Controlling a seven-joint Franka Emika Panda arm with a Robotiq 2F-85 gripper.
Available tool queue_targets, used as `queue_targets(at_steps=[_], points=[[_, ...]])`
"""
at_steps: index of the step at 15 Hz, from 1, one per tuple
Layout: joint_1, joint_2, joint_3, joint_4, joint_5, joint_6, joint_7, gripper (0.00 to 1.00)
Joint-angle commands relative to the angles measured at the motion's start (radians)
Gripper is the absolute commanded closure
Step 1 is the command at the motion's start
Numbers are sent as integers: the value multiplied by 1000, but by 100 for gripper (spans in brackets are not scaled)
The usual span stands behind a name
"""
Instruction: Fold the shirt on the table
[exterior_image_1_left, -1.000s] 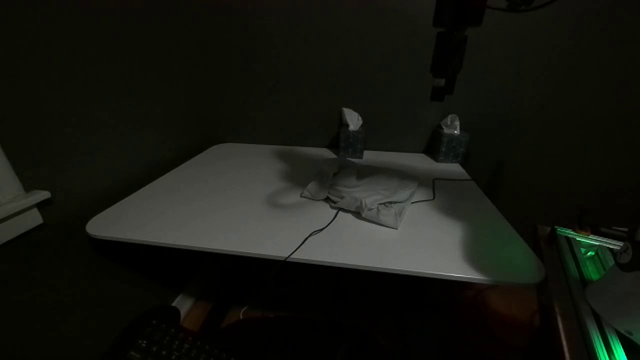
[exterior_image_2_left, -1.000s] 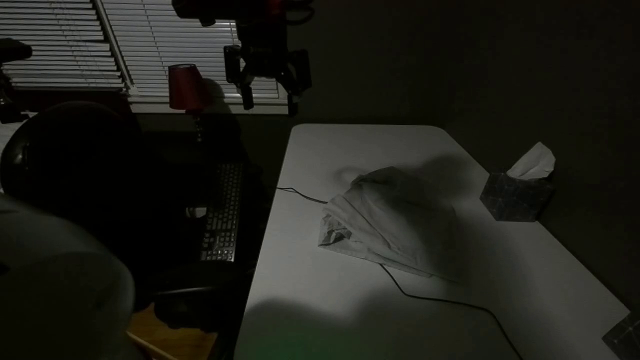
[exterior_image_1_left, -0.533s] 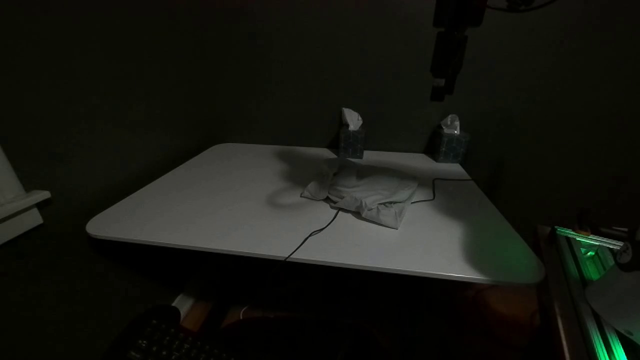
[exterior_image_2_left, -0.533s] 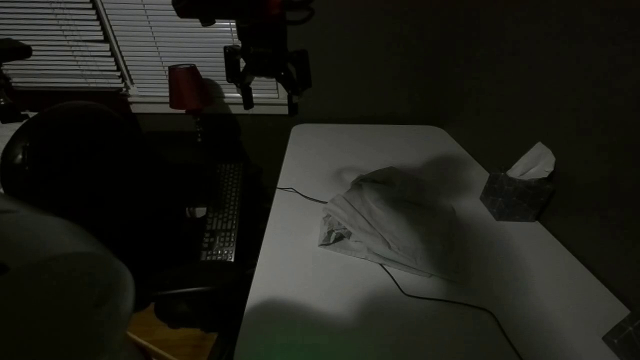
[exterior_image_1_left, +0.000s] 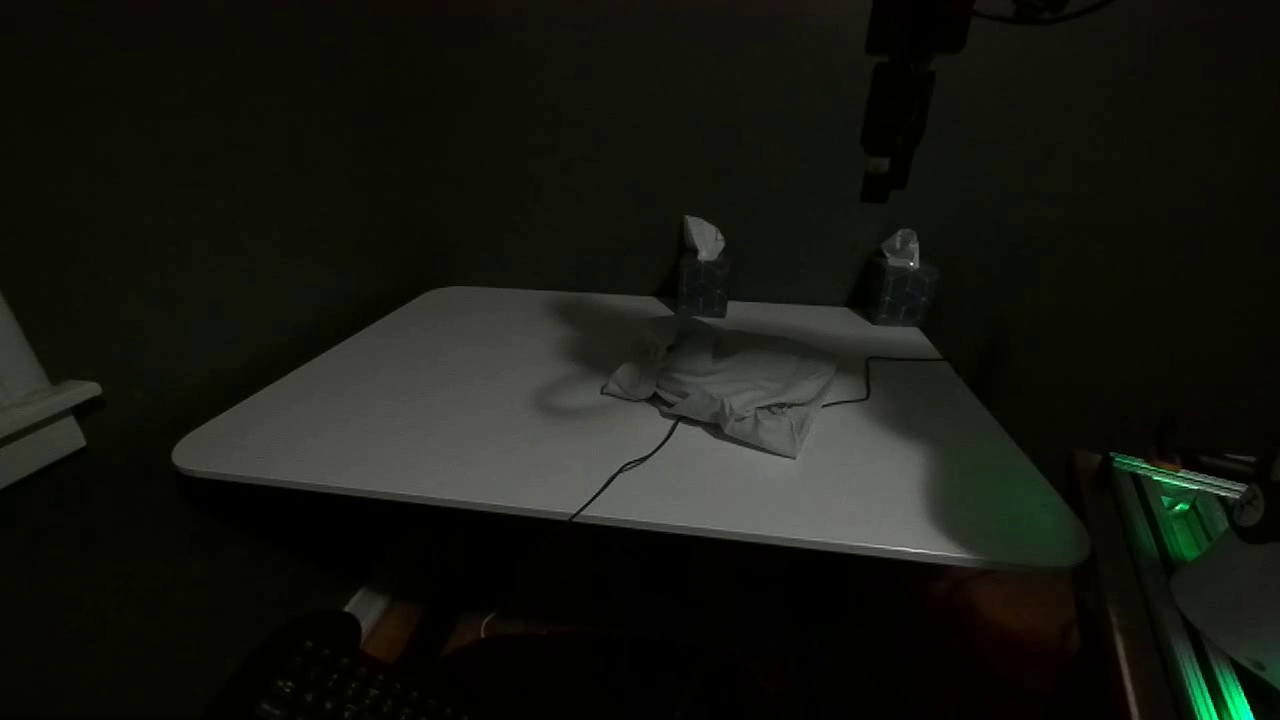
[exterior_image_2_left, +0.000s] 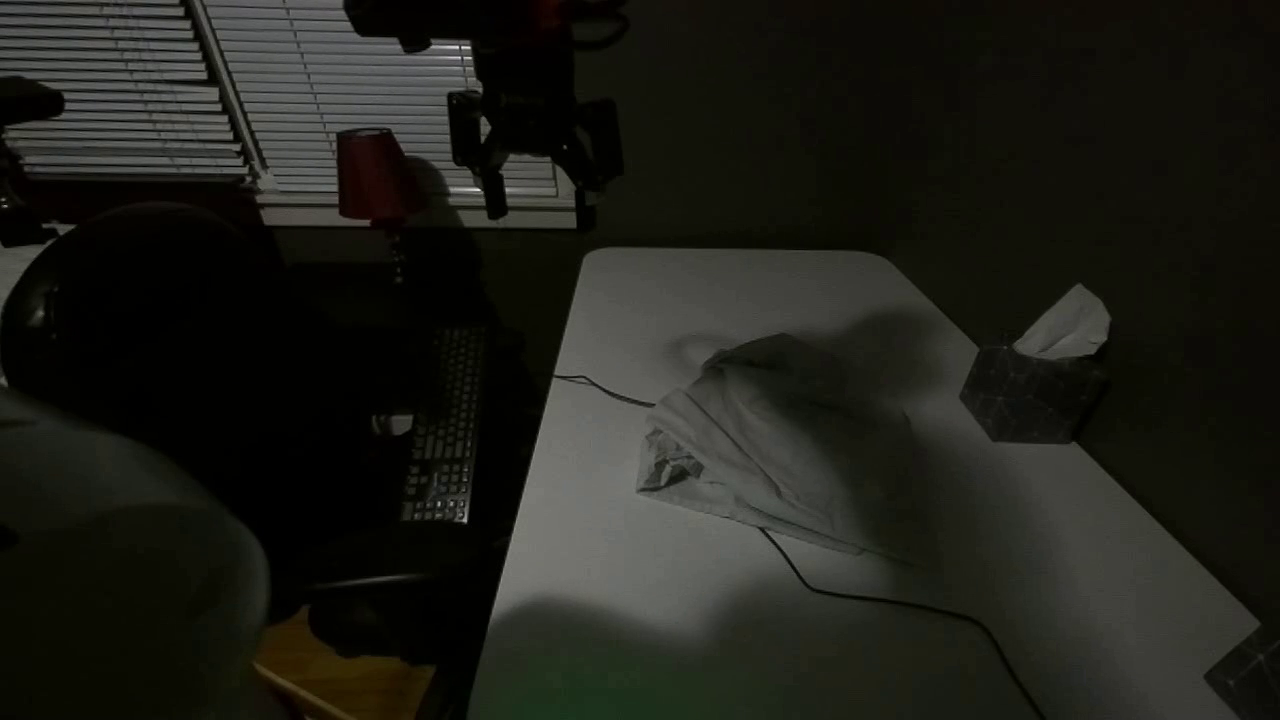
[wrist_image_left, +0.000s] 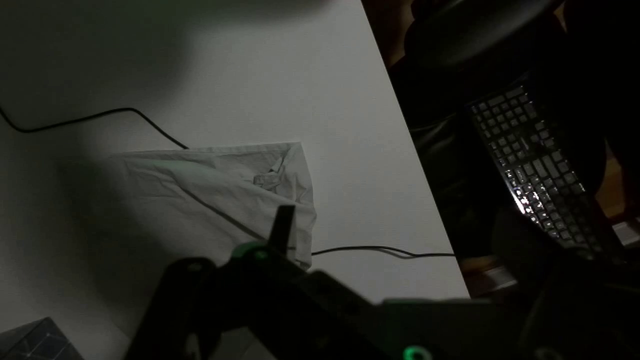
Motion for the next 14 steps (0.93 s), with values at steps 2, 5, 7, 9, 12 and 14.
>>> queue_targets(at_steps=[2,5,7,9,12,14], points=[[-3,0,3,2,2,-3,-1,0],[-14,72,23,-10,-30,109,31,0],[-17,133,32,-13,-50,170,42,0],[-29,208,47,-18,-93,263,71,0],[-57,330,67,-15,-192,369,149,0],[-77,405,68,-16,-263,460,223,0]])
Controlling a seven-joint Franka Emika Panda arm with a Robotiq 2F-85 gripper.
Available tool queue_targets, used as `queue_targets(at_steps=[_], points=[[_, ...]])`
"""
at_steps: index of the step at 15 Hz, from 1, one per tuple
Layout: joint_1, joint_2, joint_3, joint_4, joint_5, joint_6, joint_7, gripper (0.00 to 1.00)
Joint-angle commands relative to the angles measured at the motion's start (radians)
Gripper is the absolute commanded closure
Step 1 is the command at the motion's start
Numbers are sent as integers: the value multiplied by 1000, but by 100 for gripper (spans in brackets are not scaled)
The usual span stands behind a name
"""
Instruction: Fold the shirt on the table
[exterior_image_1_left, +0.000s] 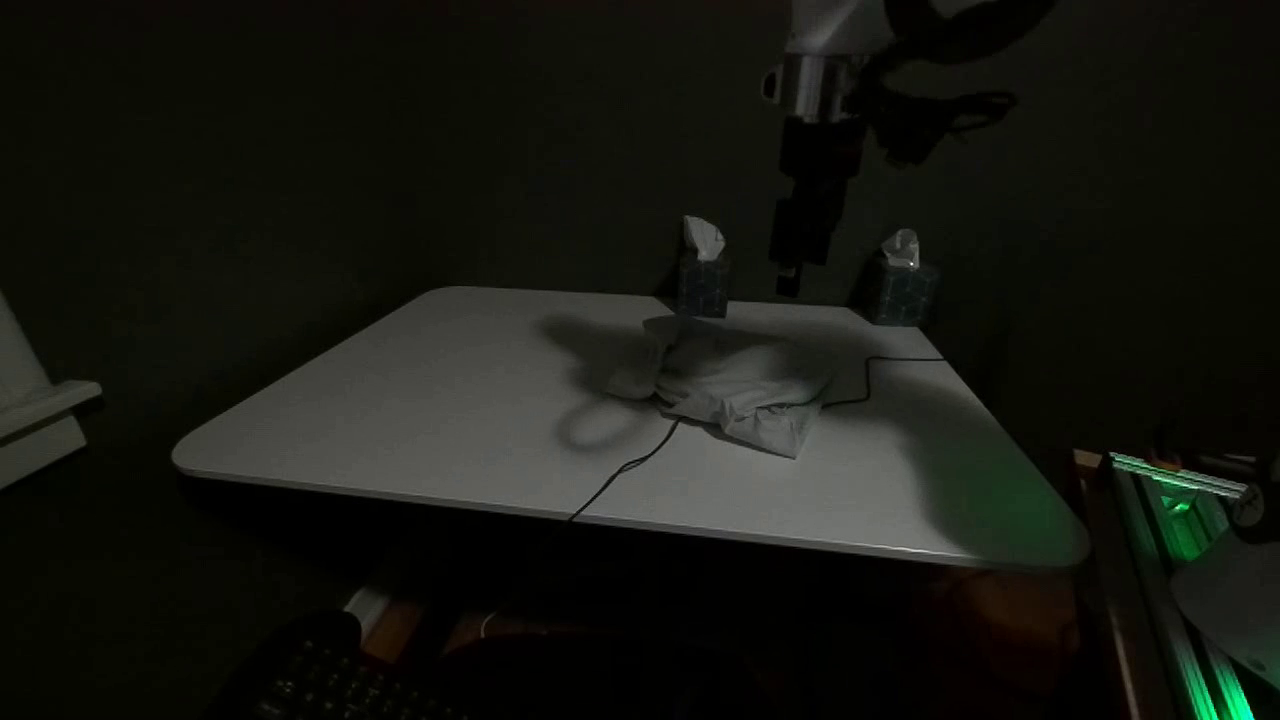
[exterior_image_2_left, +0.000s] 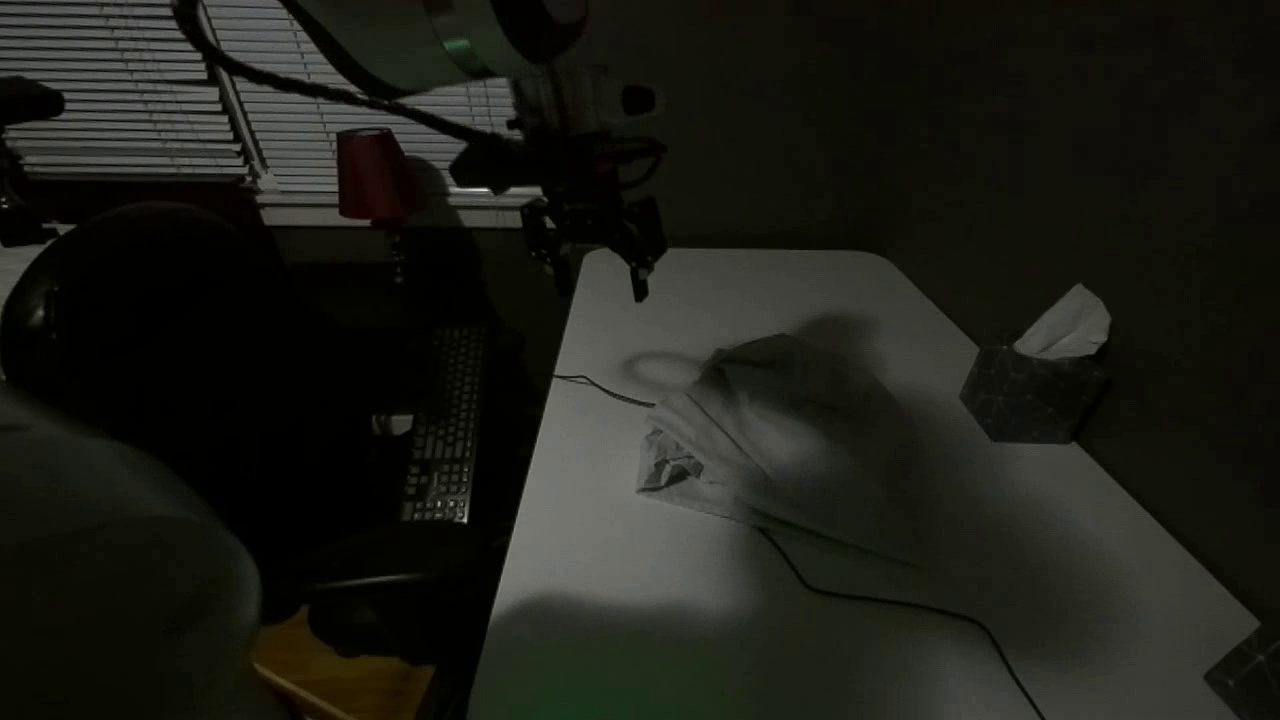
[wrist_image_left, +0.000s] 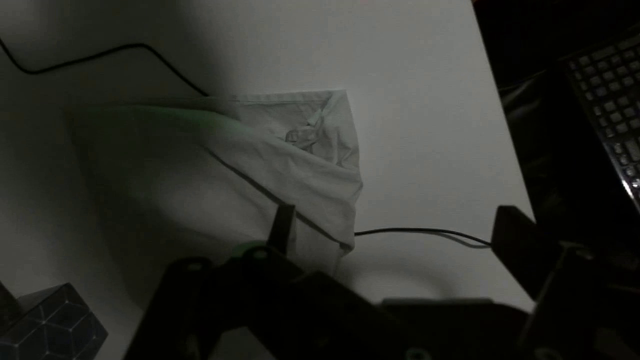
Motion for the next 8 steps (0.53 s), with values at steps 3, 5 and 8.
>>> queue_targets(at_steps=[3,5,8], points=[[-49,214,7,16,-181,182,174,0],[-54,279,-4,21,-251,248,247,0],[-45,365,-32,39,-373,326,391,0]])
